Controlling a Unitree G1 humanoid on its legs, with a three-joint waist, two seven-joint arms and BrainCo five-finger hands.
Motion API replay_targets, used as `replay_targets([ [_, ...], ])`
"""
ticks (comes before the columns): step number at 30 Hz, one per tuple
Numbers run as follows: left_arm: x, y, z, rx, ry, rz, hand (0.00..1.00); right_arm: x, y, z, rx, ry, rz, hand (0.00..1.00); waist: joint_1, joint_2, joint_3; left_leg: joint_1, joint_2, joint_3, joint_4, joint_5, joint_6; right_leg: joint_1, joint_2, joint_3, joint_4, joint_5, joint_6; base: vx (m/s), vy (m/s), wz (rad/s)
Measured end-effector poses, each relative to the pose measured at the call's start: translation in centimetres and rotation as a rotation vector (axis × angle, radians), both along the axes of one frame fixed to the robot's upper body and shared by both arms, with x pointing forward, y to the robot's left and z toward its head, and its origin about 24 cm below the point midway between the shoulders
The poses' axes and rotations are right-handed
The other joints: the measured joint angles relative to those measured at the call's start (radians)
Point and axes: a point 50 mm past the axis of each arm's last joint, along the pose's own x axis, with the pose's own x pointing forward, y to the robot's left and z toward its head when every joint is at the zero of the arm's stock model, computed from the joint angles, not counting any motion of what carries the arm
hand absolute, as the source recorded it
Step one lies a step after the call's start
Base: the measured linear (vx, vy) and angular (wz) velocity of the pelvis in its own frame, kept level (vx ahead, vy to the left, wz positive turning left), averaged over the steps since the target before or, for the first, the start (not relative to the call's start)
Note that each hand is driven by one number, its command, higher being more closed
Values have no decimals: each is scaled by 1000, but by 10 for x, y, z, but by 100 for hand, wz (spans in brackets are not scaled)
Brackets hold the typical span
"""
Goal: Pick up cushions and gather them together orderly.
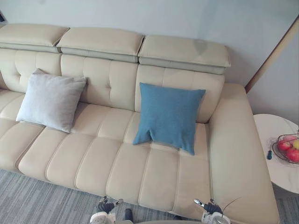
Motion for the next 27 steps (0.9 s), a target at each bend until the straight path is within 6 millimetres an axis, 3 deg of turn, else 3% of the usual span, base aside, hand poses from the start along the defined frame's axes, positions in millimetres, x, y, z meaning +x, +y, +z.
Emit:
replay_targets([
  [5, -8, -3, -3, -22, 20, 32, 0, -8, 3, -2, 7, 19, 6, 0, -1, -10, 17, 41, 5, 27, 0, -2, -1, 32, 1, -1, 4, 0, 0, -20, 0, -6],
  [10, -15, -6, -6, -58, 32, 113, 0, -21, 6, -5, 18, 49, 1, 0, 0, 1, 25, 80, 18, 79, 0, -4, -4, 39, 6, 13, 21, 4, -1, -66, -2, -24],
  [16, -14, -7, -5, -68, 25, 134, 0, -13, 18, -4, 40, 17, 17, 0, 7, 7, 34, 110, 49, 182, 0, -14, -14, -15, 5, -30, 68, 1, -8, -85, -10, -50],
  [20, -2, -7, -3, -61, 0, 107, 0, 3, 19, 3, 15, -38, 64, 0, 5, 0, 70, 117, 71, 279, 1, -16, -22, -102, 16, -22, 154, 11, -12, -33, -31, -64],
  [23, 13, -2, 2, -44, -31, 80, 0, 10, 24, 6, 18, -61, 72, 0, -1, -21, 84, 67, 85, 316, 65, -21, -27, -155, 8, -49, 199, 19, -21, -6, -40, -28],
  [24, 25, -2, 6, -40, -67, 67, 0, 10, 29, 5, 29, -58, 75, 0, -2, -35, 93, 49, 90, 363, 99, -25, -20, -162, 8, -56, 193, 41, -19, -37, -45, -14],
  [25, 29, -6, 8, -49, -81, 65, 0, 15, 30, 6, 24, -69, 91, 0, 0, -29, 90, 29, 107, 391, 119, -33, -2, -145, 26, -55, 132, 89, -2, -19, -38, -26],
  [26, 32, -8, 9, -58, -99, 79, 0, 23, 26, 10, 4, -87, 111, 0, 4, -10, 99, 25, 139, 408, 127, -34, 0, -183, 5, -92, 336, -30, -29, -9, -52, -4],
  [27, 35, -8, 10, -55, -111, 65, 0, 22, 28, 9, 1, -82, 130, 0, -2, -35, 95, 33, 129, 393, 151, -34, 0, -184, -47, -132, 546, -114, -4, 27, -72, 16],
])
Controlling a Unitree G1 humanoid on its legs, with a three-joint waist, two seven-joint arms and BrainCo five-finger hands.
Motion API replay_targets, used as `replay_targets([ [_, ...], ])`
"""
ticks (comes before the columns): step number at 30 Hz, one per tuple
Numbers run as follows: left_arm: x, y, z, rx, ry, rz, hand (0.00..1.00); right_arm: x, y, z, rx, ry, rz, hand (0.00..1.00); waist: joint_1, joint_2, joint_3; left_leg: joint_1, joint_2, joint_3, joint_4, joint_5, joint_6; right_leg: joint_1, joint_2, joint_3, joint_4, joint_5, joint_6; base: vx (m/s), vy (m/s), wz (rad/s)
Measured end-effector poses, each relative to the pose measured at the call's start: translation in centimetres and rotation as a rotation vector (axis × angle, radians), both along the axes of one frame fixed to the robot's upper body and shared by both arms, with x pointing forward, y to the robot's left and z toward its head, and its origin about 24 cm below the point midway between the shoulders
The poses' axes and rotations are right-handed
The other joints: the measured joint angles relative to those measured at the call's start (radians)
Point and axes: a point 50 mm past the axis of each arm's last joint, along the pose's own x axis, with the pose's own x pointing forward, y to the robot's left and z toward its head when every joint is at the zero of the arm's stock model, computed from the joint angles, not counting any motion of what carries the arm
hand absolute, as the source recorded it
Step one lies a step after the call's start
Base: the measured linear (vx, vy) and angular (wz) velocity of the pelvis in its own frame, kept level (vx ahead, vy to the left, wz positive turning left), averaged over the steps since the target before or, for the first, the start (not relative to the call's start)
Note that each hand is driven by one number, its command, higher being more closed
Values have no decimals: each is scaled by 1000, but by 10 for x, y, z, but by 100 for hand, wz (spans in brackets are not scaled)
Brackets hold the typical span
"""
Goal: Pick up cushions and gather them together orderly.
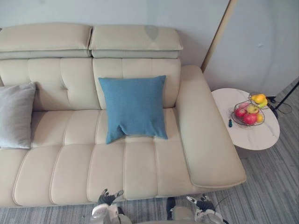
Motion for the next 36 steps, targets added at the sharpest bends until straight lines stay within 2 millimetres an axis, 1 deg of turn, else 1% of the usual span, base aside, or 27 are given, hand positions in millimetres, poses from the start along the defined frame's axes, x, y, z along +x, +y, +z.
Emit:
replay_targets([
  [1, -1, 2, 0, 4, 2, -3, 0, -3, 2, -1, 3, 10, 1, 0, 0, -17, -6, -3, -7, -10, 24, 0, 0, 18, -32, -17, 62, -19, 17, 14, -151, 30],
  [2, -4, 9, 0, 21, 11, 4, 0, -3, 4, -3, 2, 20, 17, 0, 7, -39, -12, -23, -10, -6, 85, -2, 1, 26, -38, -33, 46, -25, 22, -12, -146, 11],
  [3, -7, 8, -1, 18, 20, 4, 0, -1, 4, -2, -2, 13, 24, 0, 13, -38, -16, -42, 2, -5, 124, -2, 3, 45, -27, -43, 15, -24, 21, -100, -164, -3],
  [4, -9, 4, -2, 6, 25, 5, 0, 8, 4, 2, -11, -14, 42, 0, 18, -15, -22, -86, 19, -12, 161, -9, 12, 100, 5, -29, -106, -23, 19, -148, -76, -16],
  [5, -13, -3, -5, -13, 33, 4, 0, 12, -5, 4, -42, -19, 56, 0, 30, 21, -19, -92, 21, -11, 139, -18, 9, 123, 20, -29, -188, -25, 16, -137, -42, -13],
  [6, -12, -6, -5, -19, 34, -3, 0, 15, -8, 5, -58, -23, 66, 0, 30, 36, -17, -98, 19, -16, 128, -18, 8, 126, 28, -35, -216, -27, 12, -153, 4, -8],
  [7, -7, -11, -4, -24, 24, -26, 0, 23, -17, 9, -92, -39, 82, 0, 30, 64, 10, -113, 15, -32, 125, -14, 5, 136, 34, -37, -260, -19, -6, -201, 4, 18],
  [8, -5, -12, -4, -20, 23, -44, 0, 24, -19, 9, -106, -34, 92, 0, 28, 72, 35, -120, 14, -51, 126, -8, 1, 143, 36, -48, -271, -10, -18, -187, -1, 24],
  [9, -6, -10, -4, -14, 26, -46, 0, 23, -18, 9, -105, -27, 92, 0, 28, 72, 39, -120, 12, -58, 126, -6, 3, 146, 33, -53, -265, -10, -18, -221, 25, 32],
  [10, -9, -6, -5, -1, 42, -50, 0, 15, -16, 4, -96, 2, 92, 0, 23, 71, 40, -115, 11, -70, 133, -3, 2, 150, 30, -64, -258, -11, -18, -207, 28, 24],
  [11, -14, -2, -6, 8, 59, -45, 0, 10, -15, 2, -88, 25, 90, 0, 23, 62, 42, -116, 12, -80, 143, -11, -7, 150, 27, -68, -248, -14, -20, -241, 33, 24],
  [13, -17, 2, -6, 15, 63, -40, 0, 7, -18, 2, -94, 29, 75, 0, 20, 57, 40, -137, 5, -106, 139, -31, -21, 140, 21, -84, -245, -13, -24, -175, 48, 17],
  [14, -15, 6, -4, 25, 53, -32, 0, 1, -16, 0, -86, 39, 55, 0, 18, 34, 42, -148, -5, -120, 184, -43, -20, 129, -4, -79, -248, -10, -40, -150, 102, -4],
  [15, -13, 6, -3, 22, 42, -21, 0, 1, -18, 0, -85, 40, 43, 0, 18, 34, 43, -162, -5, -150, 261, -60, 10, 121, -6, -73, -239, -8, -40, -99, 114, -27],
  [16, -15, 5, -4, 15, 47, -8, 0, 1, -19, 0, -89, 37, 34, 0, 18, 42, 40, -169, -5, -193, 334, -121, 39, 112, -3, -61, -225, -9, -38, -111, 152, -43],
  [17, -23, -1, -8, -12, 68, 21, 0, -1, -20, 0, -91, 40, 29, 0, 9, 62, 30, -173, -1, -232, 373, -208, -3, 92, 14, -35, -198, -19, -21, -119, 173, -50],
  [19, -23, 0, -7, -8, 67, 25, 0, -6, -16, -1, -77, 43, 18, 0, 7, 60, 21, -166, -23, -232, 372, -240, -14, 83, 13, 1, -203, -10, -18, -87, 158, -48],
  [20, -26, 1, -8, -5, 73, 27, 0, -6, -11, -1, -66, 35, 15, 0, 6, 56, 14, -170, -47, -247, 364, -251, -14, 73, 9, 25, -217, 5, -12, -41, 150, -42],
  [21, -27, 2, -8, -3, 75, 28, 0, -7, -10, -1, -60, 35, 5, 0, 2, 52, 9, -170, -70, -263, 350, -251, -13, 71, 4, 36, -239, 19, -14, -28, 159, -36],
  [23, -27, 2, -8, -3, 76, 30, 0, -12, -10, -3, -53, 50, -9, 0, -2, 44, -10, -165, -92, -270, 320, -251, -12, 72, 3, 53, -280, 33, -12, 17, 127, -24],
  [25, -28, 3, -8, -2, 76, 39, 0, -14, -8, -4, -47, 61, -9, 0, 0, 36, -17, -159, -100, -270, 312, -253, -9, 77, 6, 70, -304, 56, -13, 89, 63, -25],
  [27, -30, 3, -9, -5, 85, 46, 0, -18, -7, -6, -44, 73, -10, 0, -1, 36, -20, -144, -93, -267, 321, -263, 8, 88, 21, 92, -322, 71, -9, 112, 13, -37],
  [29, -31, 4, -10, -6, 93, 48, 0, -19, -7, -6, -43, 76, -10, 0, 1, 36, -25, -127, -84, -246, 322, -269, 12, 90, 40, 123, -329, 75, -8, 133, 7, -48],
  [30, -33, 4, -10, -6, 99, 48, 0, -20, -6, -6, -40, 77, -9, 0, 1, 37, -26, -118, -77, -234, 323, -272, 9, 90, 48, 138, -332, 82, 2, 174, -19, -62],
  [32, -37, 3, -13, -9, 123, 48, 0, -21, -5, -7, -38, 80, -7, 0, -2, 44, -35, -98, -56, -203, 337, -279, 19, 86, 77, 188, -347, 87, 1, 208, -28, -75],
  [34, -37, 2, -14, -6, 131, 29, 0, -20, -5, -7, -45, 87, 26, 0, -1, 46, -45, -92, -44, -194, 338, -280, 22, 58, 105, 244, -355, 108, -11, 158, -39, -103],
  [36, -35, 1, -13, -10, 129, 26, 0, -18, -6, -6, -48, 81, 33, 0, 0, 49, -44, -84, -30, -160, 338, -280, 22, 33, 125, 262, -352, 133, -24, 86, -37, -116],
])
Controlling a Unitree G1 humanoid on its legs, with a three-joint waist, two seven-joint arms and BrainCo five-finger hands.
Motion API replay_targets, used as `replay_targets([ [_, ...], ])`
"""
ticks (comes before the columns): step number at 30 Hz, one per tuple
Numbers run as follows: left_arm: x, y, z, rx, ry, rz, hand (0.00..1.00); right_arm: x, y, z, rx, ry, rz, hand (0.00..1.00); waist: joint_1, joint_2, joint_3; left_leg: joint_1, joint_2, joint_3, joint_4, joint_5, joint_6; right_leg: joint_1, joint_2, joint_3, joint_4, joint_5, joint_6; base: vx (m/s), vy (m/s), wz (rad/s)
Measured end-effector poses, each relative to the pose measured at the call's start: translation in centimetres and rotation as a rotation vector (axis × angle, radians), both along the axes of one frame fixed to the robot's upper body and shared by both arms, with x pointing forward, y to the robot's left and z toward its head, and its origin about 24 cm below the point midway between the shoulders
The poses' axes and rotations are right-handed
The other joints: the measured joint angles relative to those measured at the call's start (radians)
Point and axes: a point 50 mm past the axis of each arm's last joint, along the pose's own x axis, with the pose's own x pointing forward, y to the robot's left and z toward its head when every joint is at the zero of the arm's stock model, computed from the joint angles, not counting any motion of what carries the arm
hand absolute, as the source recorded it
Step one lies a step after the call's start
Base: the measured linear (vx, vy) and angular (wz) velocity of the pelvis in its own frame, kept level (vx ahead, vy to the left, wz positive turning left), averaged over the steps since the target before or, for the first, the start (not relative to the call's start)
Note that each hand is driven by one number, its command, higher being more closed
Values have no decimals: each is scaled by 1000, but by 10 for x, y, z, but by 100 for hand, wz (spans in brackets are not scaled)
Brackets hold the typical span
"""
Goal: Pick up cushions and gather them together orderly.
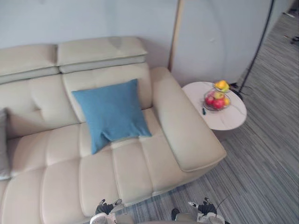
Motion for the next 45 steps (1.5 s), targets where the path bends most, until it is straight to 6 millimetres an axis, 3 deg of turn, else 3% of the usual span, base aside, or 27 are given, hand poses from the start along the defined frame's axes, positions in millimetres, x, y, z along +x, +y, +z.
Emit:
replay_targets([
  [3, 0, -5, -1, -18, 4, -1, 0, 7, -2, 2, -6, -15, 7, 0, 6, 23, 0, 51, 49, 131, -26, 1, 7, -55, 48, -110, -3, 94, -60, 56, -38, -169],
  [4, 0, -7, -1, -25, 3, -3, 0, 14, -5, 5, -15, -37, 8, 0, -1, 37, 7, 89, 66, 194, -62, 2, 9, -81, 23, -298, 29, 51, -107, 26, -101, -147],
  [6, 6, -8, 1, -25, -25, -9, 0, 4, 0, 1, 2, -12, -5, 0, -4, 1, -14, 140, 29, 321, -81, -4, -3, -96, -83, -694, 143, -68, -184, 22, -111, -144],
  [7, 7, -9, 1, -30, -26, -8, 0, 4, 0, 1, 3, -9, -3, 0, -6, -6, -20, 145, 27, 346, -72, -9, -7, -95, -80, -725, 137, -72, -200, 35, -101, -146],
  [8, 8, -12, 1, -40, -28, -8, 0, 12, -2, 4, -3, -28, 4, 0, 4, 24, -11, 176, 58, 402, -85, -7, -10, -62, -22, -747, 40, -63, -222, 69, -152, -150],
  [9, 8, -17, 0, -51, -27, -13, 0, 15, -7, 5, -20, -36, 0, 0, 2, 56, -2, 200, 75, 437, -110, -3, -16, -46, -34, -810, 90, -136, -205, 76, -135, -146],
  [10, 7, -19, 0, -56, -23, -21, 0, 15, -11, 6, -30, -37, -3, 0, 0, 51, -7, 212, 73, 451, -110, -3, -18, -54, -64, -829, 156, -169, -206, 108, -202, -145],
  [11, 6, -13, 0, -41, -15, -29, 0, 8, -10, 2, -29, -3, 4, 0, -3, 28, 4, 229, 68, 458, -53, -15, -32, -64, -96, -802, 225, -198, -169, 61, -130, -121],
  [12, 5, -8, 0, -28, -12, -30, 0, 9, -11, 2, -30, 4, 9, 0, -3, 28, 3, 221, 92, 448, -5, -17, -29, -68, -75, -777, 221, -202, -171, 98, -308, -148],
  [13, 3, -6, -1, -27, 11, -32, 0, 12, -10, 2, -29, 0, 11, 0, -6, 36, 10, 171, 172, 409, 170, -18, 11, -57, -24, -726, 194, -202, -171, 71, -247, -103],
  [15, -4, -4, -3, -33, 32, -13, 0, 12, -11, 2, -38, 2, 18, 0, -3, 58, 30, 109, 252, 301, 417, -52, 78, -13, 72, -626, 141, -190, -192, 119, -288, -152],
  [16, -4, -4, -3, -32, 32, -15, 0, 13, -11, 3, -36, -1, 14, 0, -1, 60, 33, 92, 251, 266, 452, -61, 87, 0, 88, -605, 133, -188, -196, 133, -205, -169],
  [18, 0, -6, -2, -31, 16, -21, 0, 14, -14, 4, -47, -3, 13, 0, 1, 56, 43, -19, 127, 9, 454, -97, 27, 49, 138, -501, 93, -180, -206, 158, -131, -142],
  [21, 6, -12, 0, -41, -14, -19, 0, 11, -13, 2, -41, 6, 4, 0, 5, 56, 49, -96, 4, -183, 357, -103, 18, 92, 170, -420, 51, -151, -221, 182, -58, -121],
  [23, 11, -14, 2, -44, -34, -20, 0, 14, -13, 3, -45, -2, 7, 0, 25, 56, 49, -166, -114, -392, 202, -104, 4, 105, 209, -306, 5, -135, -214, 136, 22, -146],
  [25, 14, -14, 3, -43, -43, -22, 0, 14, -10, 3, -42, 0, 6, 0, 40, 52, 49, -180, -142, -470, 114, -56, 60, 125, 227, -246, -36, -133, -208, 163, 55, -139],
  [27, 13, -12, 3, -37, -43, -22, 0, 14, -5, 3, -36, -4, 7, 0, 41, 47, 47, -154, -136, -442, 95, -34, 48, 145, 235, -200, -42, -135, -202, 265, 45, -102],
  [29, 15, -7, 4, -27, -51, -19, 0, 10, 1, 1, -21, -2, 2, 0, 46, 18, 44, -102, -109, -359, 27, -29, 42, 122, 235, -154, 14, -132, -184, 345, 9, -93],
  [30, 15, -7, 4, -27, -49, -16, 0, 11, 1, 2, -21, -5, 3, 0, 53, 17, 44, -87, -94, -334, 10, -27, 40, 112, 237, -158, 31, -131, -146, 305, -19, -119],
  [31, 14, -7, 4, -27, -49, -12, 0, 16, 4, 3, -14, -17, 5, 0, 64, 19, 46, -49, -60, -277, -26, -23, 40, 59, 223, -231, 142, -166, -71, 256, 4, -110],
  [34, 15, -7, 4, -28, -40, -14, 0, 19, 7, 4, 1, -36, -1, 0, 68, 24, 52, 50, -33, -185, -45, -23, 40, 12, 36, -507, 266, -255, -85, 293, 4, -118],
  [36, 15, -4, 4, -20, -41, -19, 0, 20, 11, 5, 11, -50, -6, 0, 68, 7, 50, 93, -35, -133, -48, -27, 36, -3, -22, -537, 135, -164, -102, 270, -108, -100],
  [39, 18, -12, 2, -35, -26, -64, 0, 24, 5, 6, 5, -60, -15, 0, 59, 38, 55, 110, 11, -70, 21, -4, 0, -10, -3, -564, 184, -145, -136, 295, -106, -79],
  [41, 19, -12, 3, -34, -29, -87, 0, 22, -3, 3, -8, -25, -10, 0, 44, 32, 62, 113, -23, -78, -94, -42, -31, 10, -15, -554, 177, -152, -147, 221, -79, -53],
  [42, 19, -15, 2, -37, -26, -102, 0, 15, -10, 1, -17, 0, -31, 0, 43, 43, 61, 127, -26, -99, -197, 20, 7, 31, -11, -550, 174, -155, -148, 170, -38, -17],
  [43, 18, -16, 2, -38, -24, -105, 0, 13, -12, 1, -17, 4, -49, 0, 44, 55, 59, 126, -20, -101, -193, 45, 2, 46, -6, -550, 175, -164, -148, 164, -52, -8],
  [45, 21, -7, 4, -20, -37, -67, 0, 9, -9, 0, 1, -1, -77, 0, 43, 25, 82, 31, 24, -112, 173, 31, -8, 137, -2, -556, 130, -192, -114, 128, -94, -3],
])
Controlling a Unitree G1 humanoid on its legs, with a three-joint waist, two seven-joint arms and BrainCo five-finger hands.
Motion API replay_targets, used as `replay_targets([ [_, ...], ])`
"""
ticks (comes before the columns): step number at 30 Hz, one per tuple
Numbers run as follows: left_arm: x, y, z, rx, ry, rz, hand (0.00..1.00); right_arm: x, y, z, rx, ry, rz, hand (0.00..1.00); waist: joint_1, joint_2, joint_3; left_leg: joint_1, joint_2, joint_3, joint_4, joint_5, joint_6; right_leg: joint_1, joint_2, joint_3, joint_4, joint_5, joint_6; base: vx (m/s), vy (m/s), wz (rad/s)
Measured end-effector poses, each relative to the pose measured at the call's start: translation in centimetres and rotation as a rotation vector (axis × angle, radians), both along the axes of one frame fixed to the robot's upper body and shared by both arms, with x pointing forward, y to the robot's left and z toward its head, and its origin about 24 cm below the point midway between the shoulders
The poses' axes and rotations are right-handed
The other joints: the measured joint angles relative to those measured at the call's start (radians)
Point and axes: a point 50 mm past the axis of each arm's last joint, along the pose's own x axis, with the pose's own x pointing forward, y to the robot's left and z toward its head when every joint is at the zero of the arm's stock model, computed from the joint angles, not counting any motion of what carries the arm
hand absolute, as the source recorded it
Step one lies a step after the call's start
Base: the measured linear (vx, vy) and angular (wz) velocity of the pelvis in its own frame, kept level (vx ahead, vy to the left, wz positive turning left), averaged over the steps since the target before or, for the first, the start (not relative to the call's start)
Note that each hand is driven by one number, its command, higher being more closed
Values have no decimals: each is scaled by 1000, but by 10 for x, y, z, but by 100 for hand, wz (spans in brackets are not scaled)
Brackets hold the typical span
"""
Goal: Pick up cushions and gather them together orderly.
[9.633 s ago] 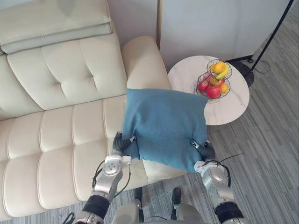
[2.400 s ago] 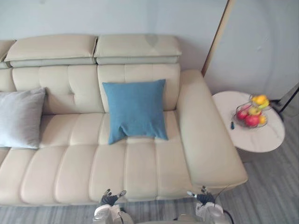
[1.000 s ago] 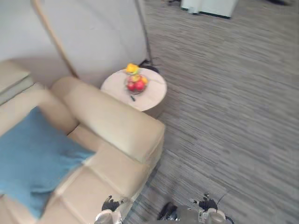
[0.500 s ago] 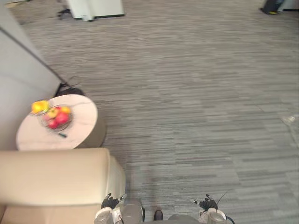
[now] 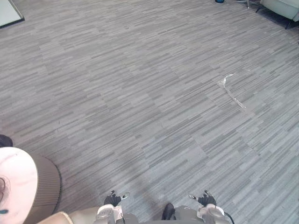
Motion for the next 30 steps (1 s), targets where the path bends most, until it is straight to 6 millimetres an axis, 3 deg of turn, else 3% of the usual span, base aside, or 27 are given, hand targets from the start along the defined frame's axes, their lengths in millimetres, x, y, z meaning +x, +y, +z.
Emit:
replay_targets([
  [1, 2, 0, 1, -2, -15, 14, 0, -3, 0, 0, 2, 1, -10, 0, 1, 11, 3, -51, 32, -17, 136, 13, 28, 28, 20, -3, -15, 0, 0, 135, -62, -21],
  [2, -1, 1, 2, -3, -24, 34, 0, -2, -4, 1, -7, -14, -25, 0, 8, 35, 11, -144, 77, -50, 373, 98, 116, 78, 50, 11, -38, -15, -17, 139, 2, -32],
  [3, 0, 2, 2, -1, -29, 33, 0, -2, -4, 1, -8, -12, -29, 0, 16, 25, 16, -180, 82, -63, 432, 94, 121, 96, 51, 26, -45, -31, -24, 264, 83, -60],
  [4, 7, 1, 6, 8, -56, 12, 0, 2, -2, 3, 0, -26, -47, 0, 26, 23, 14, -248, 69, -90, 527, 19, 109, 131, 50, 80, -69, -93, -14, 344, 161, -61],
  [5, 13, -3, 7, 6, -70, -13, 0, 4, -3, 3, 3, -34, -59, 0, 19, 34, 20, -306, 47, -115, 501, -45, 96, 141, 46, 104, -68, -104, -6, 304, 136, -61],
  [7, 16, -7, 9, -2, -91, -12, 0, 5, 0, 3, 17, -36, -70, 0, 31, 24, 22, -355, -6, -107, 357, -91, 97, 147, 16, 160, -70, -107, -1, 319, 205, -88],
  [9, 20, -9, 11, -3, -109, -12, 0, 6, 3, 3, 27, -37, -80, 0, 45, 22, 20, -384, -70, -136, 144, -72, 76, 154, -20, 227, -83, -129, 29, 362, 278, -115],
  [10, 20, -10, 11, -6, -107, -1, 0, 7, 3, 3, 23, -34, -78, 0, 57, 25, 19, -365, -100, -169, 31, 10, 52, 164, -36, 281, -90, -147, 71, 390, 262, -98],
  [11, 18, -4, 11, 12, -102, -1, 0, 6, 14, 1, 53, -22, -71, 0, 60, -13, -5, -338, -118, -114, 11, -29, 51, 167, -66, 326, -116, -128, 67, 416, 251, -89],
  [13, 18, 1, 11, 24, -100, -3, 0, 3, 27, -1, 88, -16, -76, 0, 62, -43, -26, -321, -131, -88, 19, -87, 66, 152, -87, 373, -105, -76, 83, 464, 239, -71],
  [15, 17, 4, 11, 29, -94, 6, 0, 4, 28, -1, 92, -21, -64, 0, 67, -60, -32, -262, -129, -22, 12, -108, 99, 98, -116, 411, 52, -69, 105, 455, 224, -75],
  [16, 14, 5, 9, 28, -79, 5, 0, 6, 27, 0, 89, -30, -61, 0, 69, -62, -30, -211, -129, 14, -1, -123, 110, 42, -134, 430, 208, -46, 146, 433, 151, -86],
  [17, 11, 4, 7, 24, -54, 0, 0, 7, 28, 0, 91, -35, -58, 0, 65, -58, -24, -124, -133, 43, -31, -136, 122, -54, -146, 446, 466, 7, 224, 497, 134, -104],
  [18, 10, 1, 6, 20, -44, -21, 0, 10, 24, 3, 81, -57, -57, 0, 59, -46, -17, -35, -135, 49, -68, -138, 124, -140, -145, 414, 679, 9, 216, 395, 65, -83],
  [19, 11, -1, 6, 18, -44, -29, 0, 12, 23, 4, 77, -66, -57, 0, 55, -41, -17, -4, -135, 50, -88, -138, 124, -169, -146, 386, 730, 7, 205, 382, 38, -62],
  [20, 14, -5, 6, 13, -47, -46, 0, 15, 22, 6, 72, -81, -56, 0, 42, -32, -18, 74, -133, 71, -148, -138, 124, -236, -162, 297, 769, -9, 165, 401, 17, -39],
  [22, 20, -9, 8, 7, -61, -56, 0, 20, 22, 9, 73, -108, -61, 0, 30, -36, -18, 140, -129, 101, -230, -149, 103, -312, -189, 161, 692, -25, 131, 393, 3, -28],
  [23, 23, -11, 8, 2, -69, -62, 0, 24, 20, 10, 73, -119, -73, 0, 22, -39, -16, 197, -128, 125, -292, -152, 95, -355, -202, 63, 567, -29, 94, 422, -44, -29],
  [25, 20, -13, 6, -1, -53, -73, 0, 27, 17, 11, 66, -118, -72, 0, 6, -34, -14, 243, -122, 137, -333, -147, 86, -394, -178, -23, 357, 7, 60, 515, -115, -28],
  [26, 18, -13, 5, 8, -38, -103, 0, 26, 12, 9, 57, -102, -65, 0, 0, -36, -13, 269, -126, 125, -344, -147, 85, -397, -133, -39, 143, 100, 38, 620, -208, -6],
  [27, 15, -13, 3, 11, -23, -119, 0, 21, 4, 7, 38, -76, -66, 0, -6, -34, -11, 299, -134, 74, -351, -147, 83, -385, -101, -13, 65, 249, -64, 529, -184, -8],
  [28, 15, -18, 3, -2, -20, -123, 0, 22, -1, 8, 25, -74, -63, 0, -9, -15, -10, 308, -119, 52, -349, -144, 81, -376, -86, -22, 78, 238, -56, 577, -211, -20],
  [29, 14, -21, 2, -8, -17, -131, 0, 23, -11, 9, 3, -67, -67, 0, -5, 19, -16, 294, -87, -2, -317, -103, 18, -377, -67, -28, 101, 187, -62, 343, -127, -27],
  [30, 15, -22, 2, -8, -18, -133, 0, 23, -13, 9, -1, -67, -75, 0, -6, 27, -13, 290, -85, -21, -293, -94, 9, -375, -57, -28, 114, 170, -62, 689, -285, -29],
])
